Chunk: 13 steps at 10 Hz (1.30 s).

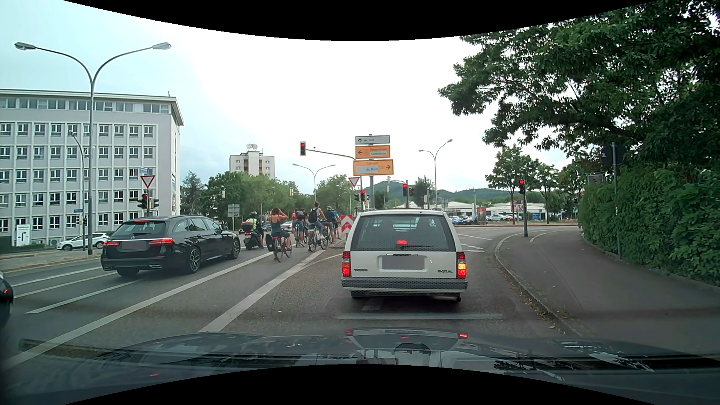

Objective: Follow the waypoints while adhering to traffic rules and regulations

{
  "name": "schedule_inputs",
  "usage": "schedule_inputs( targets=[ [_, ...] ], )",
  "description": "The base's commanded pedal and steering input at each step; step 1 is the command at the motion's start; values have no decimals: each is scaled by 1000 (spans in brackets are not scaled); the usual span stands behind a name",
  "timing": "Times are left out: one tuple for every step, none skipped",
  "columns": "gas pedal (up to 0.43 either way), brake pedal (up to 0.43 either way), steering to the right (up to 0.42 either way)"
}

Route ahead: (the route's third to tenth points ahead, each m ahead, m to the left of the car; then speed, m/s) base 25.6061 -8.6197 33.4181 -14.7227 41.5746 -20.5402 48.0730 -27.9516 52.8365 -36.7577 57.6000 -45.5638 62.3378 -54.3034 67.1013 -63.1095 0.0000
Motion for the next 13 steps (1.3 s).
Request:
schedule_inputs(
  targets=[
    [0,226,62],
    [0,226,62],
    [0,226,62],
    [0,226,62],
    [0,226,62],
    [0,226,62],
    [0,226,62],
    [0,226,62],
    [0,226,62],
    [0,226,62],
    [0,226,62],
    [0,226,62],
    [0,226,62]
  ],
)
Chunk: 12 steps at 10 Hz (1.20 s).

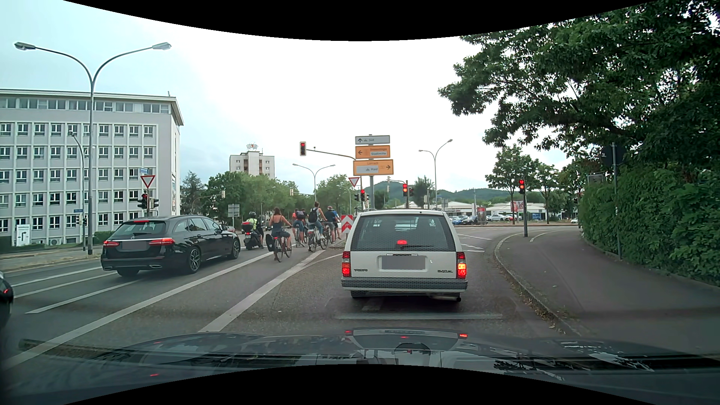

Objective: Follow the waypoints while adhering to traffic rules and regulations

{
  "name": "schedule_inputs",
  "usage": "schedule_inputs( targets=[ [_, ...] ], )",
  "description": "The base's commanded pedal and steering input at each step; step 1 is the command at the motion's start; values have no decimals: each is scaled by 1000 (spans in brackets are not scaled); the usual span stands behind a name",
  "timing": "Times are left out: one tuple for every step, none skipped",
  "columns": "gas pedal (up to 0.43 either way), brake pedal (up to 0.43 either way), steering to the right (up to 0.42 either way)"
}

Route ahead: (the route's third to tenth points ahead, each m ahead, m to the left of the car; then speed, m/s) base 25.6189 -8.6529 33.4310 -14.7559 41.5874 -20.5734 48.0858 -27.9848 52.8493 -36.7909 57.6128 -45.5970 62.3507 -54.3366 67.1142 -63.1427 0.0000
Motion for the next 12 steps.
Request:
schedule_inputs(
  targets=[
    [0,226,62],
    [0,226,62],
    [0,226,62],
    [0,226,62],
    [0,226,62],
    [0,226,62],
    [0,226,62],
    [0,226,62],
    [0,226,62],
    [0,226,62],
    [0,226,62],
    [0,226,62]
  ],
)
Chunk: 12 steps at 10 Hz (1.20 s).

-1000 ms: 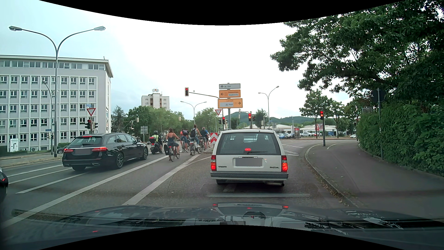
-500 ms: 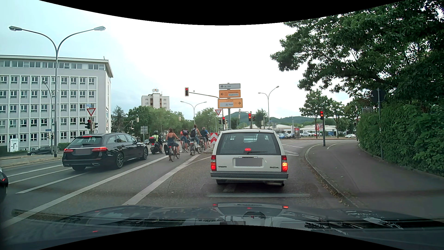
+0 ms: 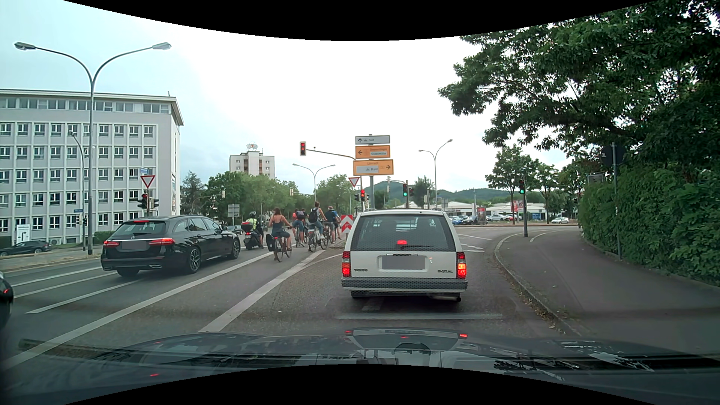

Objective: Follow the waypoints while adhering to traffic rules and regulations

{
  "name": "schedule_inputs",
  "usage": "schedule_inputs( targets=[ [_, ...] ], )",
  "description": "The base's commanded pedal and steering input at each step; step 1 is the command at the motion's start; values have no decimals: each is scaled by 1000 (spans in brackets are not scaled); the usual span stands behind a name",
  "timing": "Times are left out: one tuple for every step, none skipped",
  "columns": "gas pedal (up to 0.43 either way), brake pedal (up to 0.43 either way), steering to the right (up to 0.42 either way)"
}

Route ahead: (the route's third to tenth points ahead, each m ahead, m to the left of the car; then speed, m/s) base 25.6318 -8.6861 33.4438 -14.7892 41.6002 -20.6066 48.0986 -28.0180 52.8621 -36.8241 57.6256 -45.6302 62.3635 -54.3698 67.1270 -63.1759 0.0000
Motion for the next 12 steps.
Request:
schedule_inputs(
  targets=[
    [0,226,62],
    [0,226,62],
    [0,226,62],
    [0,226,62],
    [0,226,62],
    [0,226,62],
    [0,226,62],
    [0,226,62],
    [0,226,62],
    [0,226,62],
    [0,226,62],
    [0,220,62]
  ],
)
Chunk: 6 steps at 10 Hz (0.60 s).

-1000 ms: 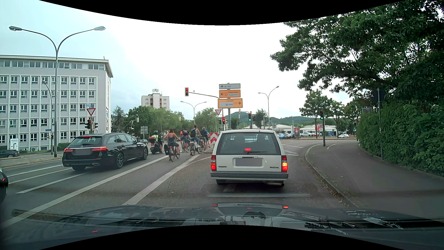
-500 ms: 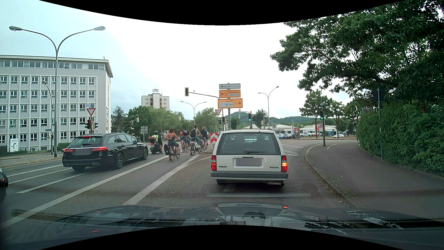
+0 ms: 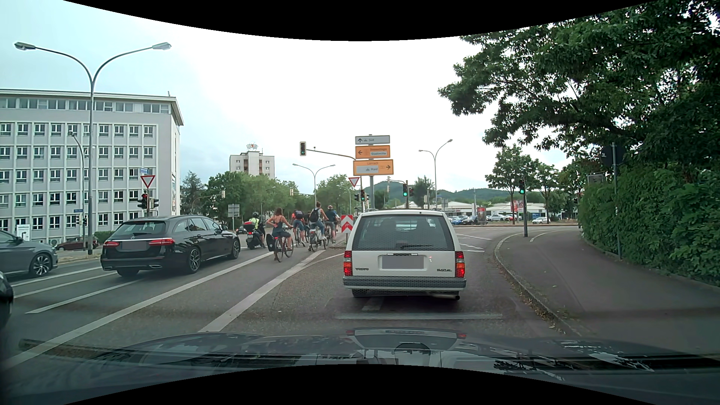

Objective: Follow the waypoints while adhering to traffic rules and regulations

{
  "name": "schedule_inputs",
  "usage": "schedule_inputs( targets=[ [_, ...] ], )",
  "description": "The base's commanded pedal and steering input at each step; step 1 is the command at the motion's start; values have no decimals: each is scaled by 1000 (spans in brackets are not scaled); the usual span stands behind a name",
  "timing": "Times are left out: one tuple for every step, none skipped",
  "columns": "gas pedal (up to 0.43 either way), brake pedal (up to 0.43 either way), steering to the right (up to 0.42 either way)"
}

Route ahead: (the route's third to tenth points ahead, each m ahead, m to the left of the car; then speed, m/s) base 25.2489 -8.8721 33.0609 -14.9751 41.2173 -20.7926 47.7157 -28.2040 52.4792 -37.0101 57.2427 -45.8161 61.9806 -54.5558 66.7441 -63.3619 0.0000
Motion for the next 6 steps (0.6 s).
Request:
schedule_inputs(
  targets=[
    [0,128,62],
    [0,43,62],
    [0,18,62],
    [0,0,62],
    [0,0,62],
    [0,0,61]
  ],
)
